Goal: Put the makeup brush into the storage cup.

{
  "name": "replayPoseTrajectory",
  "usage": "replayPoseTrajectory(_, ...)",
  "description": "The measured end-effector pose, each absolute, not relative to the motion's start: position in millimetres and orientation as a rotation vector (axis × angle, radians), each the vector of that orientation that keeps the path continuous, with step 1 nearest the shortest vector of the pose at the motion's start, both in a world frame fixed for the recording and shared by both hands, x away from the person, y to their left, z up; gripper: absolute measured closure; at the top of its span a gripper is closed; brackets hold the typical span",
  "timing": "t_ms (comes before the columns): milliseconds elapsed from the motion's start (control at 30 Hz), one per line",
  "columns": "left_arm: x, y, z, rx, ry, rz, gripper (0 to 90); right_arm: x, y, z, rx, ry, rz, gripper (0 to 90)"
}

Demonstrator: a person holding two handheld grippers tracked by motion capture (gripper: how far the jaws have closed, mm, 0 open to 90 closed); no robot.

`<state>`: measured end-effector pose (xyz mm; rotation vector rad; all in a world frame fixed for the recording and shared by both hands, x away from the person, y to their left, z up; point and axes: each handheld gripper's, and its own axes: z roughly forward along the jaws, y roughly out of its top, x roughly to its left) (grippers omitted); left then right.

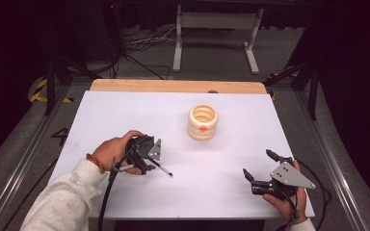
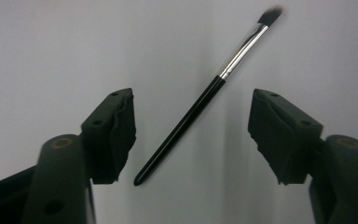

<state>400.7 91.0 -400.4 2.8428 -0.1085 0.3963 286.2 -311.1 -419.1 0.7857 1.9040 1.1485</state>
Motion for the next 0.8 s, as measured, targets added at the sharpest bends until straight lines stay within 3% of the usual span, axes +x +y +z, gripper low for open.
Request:
replayPoseTrajectory(500,416,55,-423,2.996,-0.21,0.217,43.9,287,-313,-420,0.785,1.908,1.153,5.4)
replayPoseTrajectory(800,419,43,-422,3.065,-0.251,0.066,71.3,287,-311,-420,0.779,1.921,1.151,5.5)
